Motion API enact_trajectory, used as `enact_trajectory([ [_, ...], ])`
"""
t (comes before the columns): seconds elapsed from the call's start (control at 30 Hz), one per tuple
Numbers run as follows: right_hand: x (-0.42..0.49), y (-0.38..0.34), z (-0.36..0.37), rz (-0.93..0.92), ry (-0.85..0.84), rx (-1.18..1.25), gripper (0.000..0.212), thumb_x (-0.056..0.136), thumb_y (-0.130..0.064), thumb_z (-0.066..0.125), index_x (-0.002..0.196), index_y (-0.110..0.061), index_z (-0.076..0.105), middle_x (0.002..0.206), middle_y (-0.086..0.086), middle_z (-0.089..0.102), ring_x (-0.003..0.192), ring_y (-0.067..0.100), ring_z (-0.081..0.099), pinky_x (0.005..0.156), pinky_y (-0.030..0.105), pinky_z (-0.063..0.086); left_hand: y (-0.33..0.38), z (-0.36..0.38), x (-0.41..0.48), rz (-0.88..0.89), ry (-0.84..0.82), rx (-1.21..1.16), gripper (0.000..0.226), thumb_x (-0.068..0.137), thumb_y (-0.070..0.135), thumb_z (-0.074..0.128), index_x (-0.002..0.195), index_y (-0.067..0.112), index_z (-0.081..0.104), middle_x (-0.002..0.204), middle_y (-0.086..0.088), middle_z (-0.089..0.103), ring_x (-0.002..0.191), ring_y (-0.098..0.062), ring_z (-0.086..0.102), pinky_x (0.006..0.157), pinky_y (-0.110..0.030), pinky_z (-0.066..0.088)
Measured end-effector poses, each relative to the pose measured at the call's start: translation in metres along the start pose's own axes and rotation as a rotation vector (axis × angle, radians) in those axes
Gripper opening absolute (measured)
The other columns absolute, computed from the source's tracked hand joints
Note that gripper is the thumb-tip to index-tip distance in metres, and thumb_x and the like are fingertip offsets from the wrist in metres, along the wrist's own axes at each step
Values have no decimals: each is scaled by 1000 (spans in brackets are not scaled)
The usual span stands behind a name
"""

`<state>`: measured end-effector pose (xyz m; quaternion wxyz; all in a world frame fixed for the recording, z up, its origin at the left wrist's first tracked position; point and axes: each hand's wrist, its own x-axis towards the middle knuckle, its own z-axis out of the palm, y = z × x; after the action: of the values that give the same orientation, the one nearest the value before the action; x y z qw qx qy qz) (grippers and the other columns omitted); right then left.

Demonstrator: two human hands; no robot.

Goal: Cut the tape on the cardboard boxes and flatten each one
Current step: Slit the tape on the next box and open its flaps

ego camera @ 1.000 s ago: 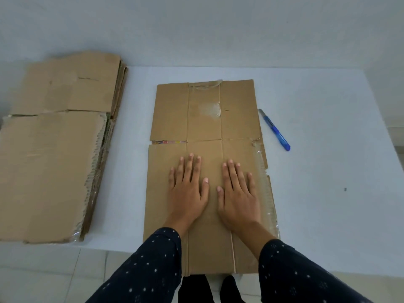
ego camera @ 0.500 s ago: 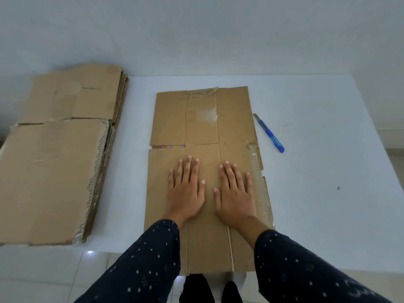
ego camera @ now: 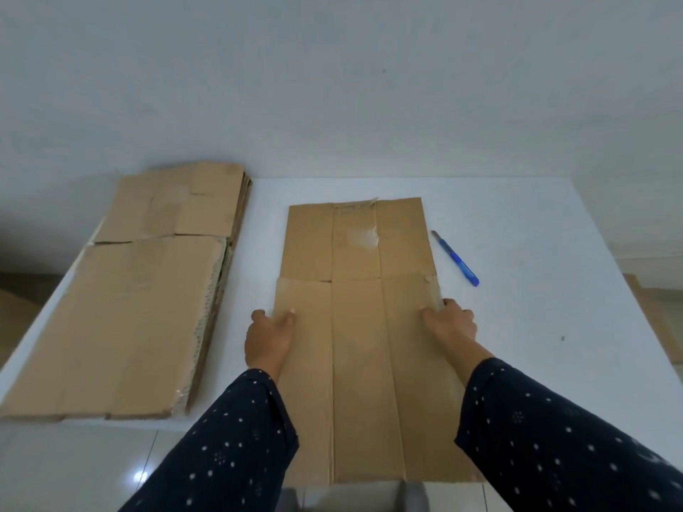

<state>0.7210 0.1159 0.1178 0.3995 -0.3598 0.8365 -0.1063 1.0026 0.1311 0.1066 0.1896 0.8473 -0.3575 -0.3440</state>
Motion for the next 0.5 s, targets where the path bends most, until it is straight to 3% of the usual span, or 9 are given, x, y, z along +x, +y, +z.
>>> enact_trajectory([
  [0.07,-4,-4,-3,28,25,11,62,95,-46,51,148,-21,32,142,12,40,129,35,42,106,50,39,-1,-12,12,-16,-79,-41,61,95,49,61,139,9,49,134,-12,57,119,-33,56,92,-38,47],
  [0.13,-10,-7,-1,33,48,-82,46,99,-44,43,138,-21,40,136,10,49,127,33,44,106,48,32,-1,-20,21,-32,-155,-104,46,96,43,61,126,8,62,125,-11,64,112,-31,60,96,-40,51],
  [0.2,-18,-11,5,6,52,-90,38,101,-39,38,133,-19,43,131,12,50,119,33,50,104,48,35,5,-28,23,-17,-262,-159,34,99,36,57,119,10,67,122,-12,67,108,-31,63,99,-44,52],
  [0.3,-40,-18,20,-61,85,-12,44,103,-35,39,143,-17,35,139,14,35,113,35,52,91,46,45,18,-42,26,137,-300,-101,42,106,27,42,143,10,49,146,-7,51,132,-31,49,113,-43,39],
  [0.33,-48,-22,25,-71,108,-5,43,103,-33,39,143,-17,36,140,14,33,112,35,53,91,46,46,23,-48,27,203,-266,-46,42,107,26,38,143,7,45,145,-7,50,132,-30,48,111,-41,38],
  [0.4,-65,-37,36,-80,162,30,39,104,-30,37,141,-18,39,136,14,39,108,35,55,88,45,48,33,-60,31,324,-215,29,24,108,24,35,121,8,48,118,-3,54,109,-24,52,95,-35,41],
  [0.5,-89,-67,46,-114,276,9,26,104,-28,31,124,-19,45,99,8,58,86,27,59,72,40,48,43,-81,40,419,-179,42,15,107,22,34,100,13,45,90,2,49,90,-22,49,78,-35,42],
])
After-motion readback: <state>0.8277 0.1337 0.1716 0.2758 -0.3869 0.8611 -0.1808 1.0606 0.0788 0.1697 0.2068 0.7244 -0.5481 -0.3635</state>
